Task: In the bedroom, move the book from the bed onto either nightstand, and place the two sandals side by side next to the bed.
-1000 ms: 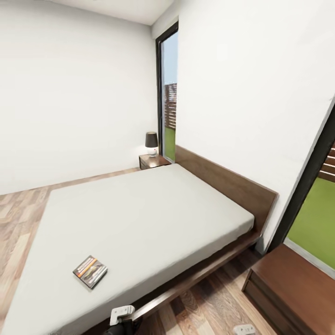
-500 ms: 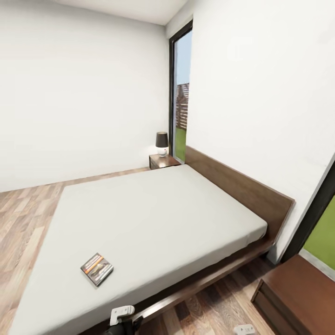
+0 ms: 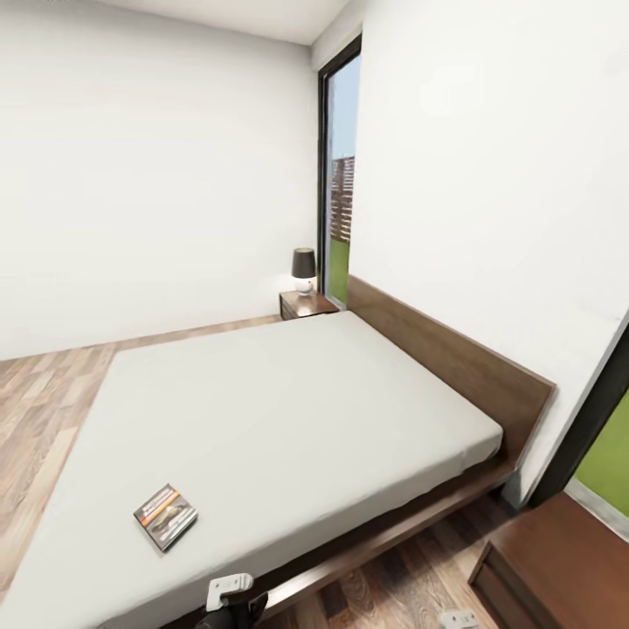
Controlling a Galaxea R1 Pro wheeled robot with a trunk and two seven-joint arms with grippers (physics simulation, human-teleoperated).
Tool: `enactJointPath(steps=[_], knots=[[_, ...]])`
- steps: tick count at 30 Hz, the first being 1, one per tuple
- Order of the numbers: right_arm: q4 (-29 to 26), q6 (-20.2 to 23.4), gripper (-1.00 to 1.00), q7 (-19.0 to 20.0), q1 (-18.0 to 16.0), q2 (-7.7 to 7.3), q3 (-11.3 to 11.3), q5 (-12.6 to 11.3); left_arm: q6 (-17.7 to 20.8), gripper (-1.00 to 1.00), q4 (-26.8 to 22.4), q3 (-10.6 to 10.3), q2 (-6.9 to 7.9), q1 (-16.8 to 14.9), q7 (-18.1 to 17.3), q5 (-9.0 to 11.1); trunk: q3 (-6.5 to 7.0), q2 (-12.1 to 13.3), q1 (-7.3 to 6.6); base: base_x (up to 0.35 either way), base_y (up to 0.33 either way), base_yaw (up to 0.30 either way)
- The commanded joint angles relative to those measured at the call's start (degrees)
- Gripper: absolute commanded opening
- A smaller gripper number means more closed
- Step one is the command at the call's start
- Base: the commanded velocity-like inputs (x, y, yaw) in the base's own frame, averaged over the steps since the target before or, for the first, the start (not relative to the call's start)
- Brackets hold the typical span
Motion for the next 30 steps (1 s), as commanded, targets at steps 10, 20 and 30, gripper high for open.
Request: enactJointPath(steps=[10,20,30], knots=[[0.23,-0.43,1.0,0.06,-0.1,-0.05,-0.48,0.55,-0.2,1.0,0.03,0.49,-0.01,-0.08,-0.06,-0.59,-0.12,-0.12,0.04,0.007,-0.008,0.277],[0.23,-0.43,1.0,0.06,-0.1,-0.05,-0.48,0.55,-0.2,1.0,0.03,0.49,-0.08,-0.06,-0.06,-0.61,-0.12,-0.12,0.04,0.0,0.0,0.291],[0.23,-0.43,1.0,0.06,-0.1,-0.05,-0.48,0.55,-0.2,1.0,0.03,0.49,-0.1,-0.05,-0.06,-0.62,-0.12,-0.12,0.04,0.075,-0.136,0.291]])
